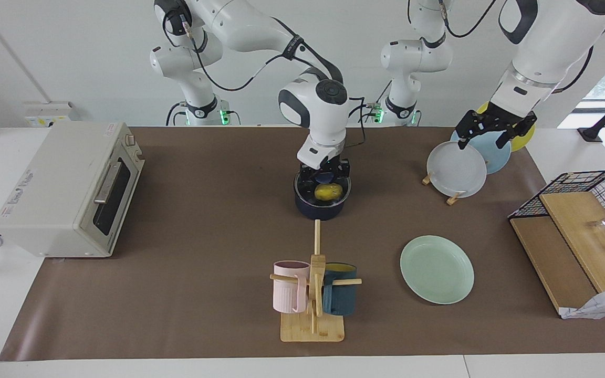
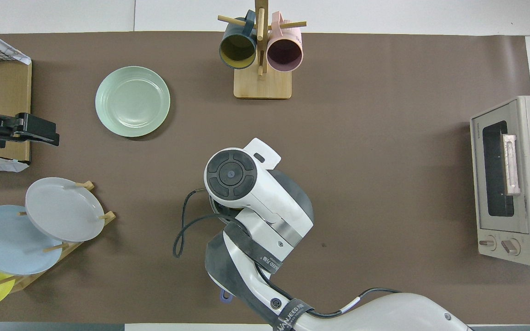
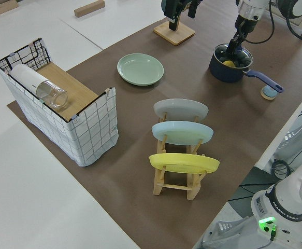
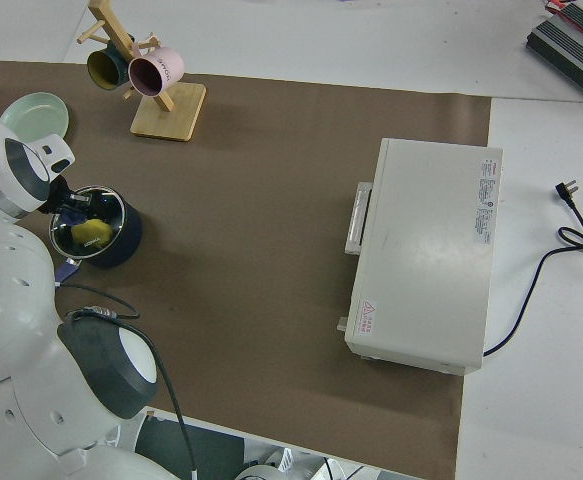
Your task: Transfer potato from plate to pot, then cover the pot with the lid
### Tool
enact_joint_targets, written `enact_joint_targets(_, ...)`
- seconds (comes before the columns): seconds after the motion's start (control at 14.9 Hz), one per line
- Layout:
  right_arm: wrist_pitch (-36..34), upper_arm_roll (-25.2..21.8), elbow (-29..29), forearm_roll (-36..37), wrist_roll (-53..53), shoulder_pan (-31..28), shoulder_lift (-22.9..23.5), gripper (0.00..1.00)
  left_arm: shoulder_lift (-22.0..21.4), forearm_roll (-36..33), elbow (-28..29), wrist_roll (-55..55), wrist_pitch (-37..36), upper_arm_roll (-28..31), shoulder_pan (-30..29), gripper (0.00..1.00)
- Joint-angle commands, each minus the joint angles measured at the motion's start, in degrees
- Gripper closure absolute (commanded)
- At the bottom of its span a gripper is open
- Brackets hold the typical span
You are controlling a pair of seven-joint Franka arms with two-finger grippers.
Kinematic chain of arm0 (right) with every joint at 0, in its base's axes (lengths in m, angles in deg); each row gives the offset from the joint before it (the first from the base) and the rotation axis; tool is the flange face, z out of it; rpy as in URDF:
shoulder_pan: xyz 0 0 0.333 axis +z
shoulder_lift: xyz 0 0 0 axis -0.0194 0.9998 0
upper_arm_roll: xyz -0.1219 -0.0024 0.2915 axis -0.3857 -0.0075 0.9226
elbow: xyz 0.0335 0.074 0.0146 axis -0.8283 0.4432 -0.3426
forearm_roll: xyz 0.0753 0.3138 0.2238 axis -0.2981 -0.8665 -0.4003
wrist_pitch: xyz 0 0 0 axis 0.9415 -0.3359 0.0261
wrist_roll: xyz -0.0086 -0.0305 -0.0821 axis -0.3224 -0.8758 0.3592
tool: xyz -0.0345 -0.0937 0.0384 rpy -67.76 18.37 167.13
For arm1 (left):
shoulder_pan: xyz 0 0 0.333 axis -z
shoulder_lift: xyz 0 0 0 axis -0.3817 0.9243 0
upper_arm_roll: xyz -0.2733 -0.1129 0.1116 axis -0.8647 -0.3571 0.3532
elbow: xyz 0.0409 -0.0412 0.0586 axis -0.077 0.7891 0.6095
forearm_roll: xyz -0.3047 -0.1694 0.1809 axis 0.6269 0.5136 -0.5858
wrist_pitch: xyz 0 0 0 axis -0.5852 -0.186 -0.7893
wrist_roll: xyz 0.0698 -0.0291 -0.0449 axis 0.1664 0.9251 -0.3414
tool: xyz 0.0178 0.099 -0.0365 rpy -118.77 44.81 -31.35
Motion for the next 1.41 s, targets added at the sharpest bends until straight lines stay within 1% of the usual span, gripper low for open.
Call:
enact_joint_targets(0.0, 4.41, 0.25, 4.18, -0.22, 1.23, -0.13, -1.46, 0.52, -0.58, -0.26, -0.11, -0.92, 0.03, 0.09, 0.46, 0.00)
enact_joint_targets(0.07, 4.41, 0.25, 4.18, -0.13, 1.23, -0.13, -1.46, 0.50, -0.67, -0.26, -0.11, -0.92, 0.29, 0.09, 0.46, 0.00)
enact_joint_targets(0.13, 4.49, 0.25, 4.18, -0.13, 1.23, -0.13, -1.46, 0.44, -0.67, -0.26, -0.11, -1.01, 0.30, 0.09, 0.46, 0.00)
enact_joint_targets(0.2, 4.50, 0.25, 4.27, -0.04, 1.23, -0.22, -1.55, 0.41, -0.76, -0.35, -0.11, -0.92, 0.30, 0.09, 0.55, 0.00)
enact_joint_targets(0.4, 4.32, 0.25, 4.27, -0.04, 0.88, -0.22, -1.46, 0.44, -0.76, -0.26, -0.11, -0.92, 0.30, 0.09, 0.55, 0.00)
enact_joint_targets(0.47, 3.88, 0.25, 4.18, 0.14, 0.53, -0.31, -1.46, 0.47, -0.76, -0.26, -0.11, -0.92, 0.30, 0.09, 0.55, 0.00)
enact_joint_targets(0.54, 3.79, 0.25, 4.27, 0.22, 0.18, -0.31, -1.55, 0.55, -0.76, -0.26, -0.11, -0.92, 0.30, 0.09, 0.55, 0.00)
enact_joint_targets(0.6, 3.71, 0.25, 4.18, 0.31, -0.09, -0.22, -1.46, 0.56, -0.76, -0.26, -0.11, -0.92, 0.30, 0.09, 0.55, 0.00)
enact_joint_targets(1.34, 3.18, 0.25, 4.18, 2.86, -0.27, -0.22, -1.29, 0.57, -1.37, -0.35, 0.68, -0.74, -0.49, 0.53, -0.24, 0.00)
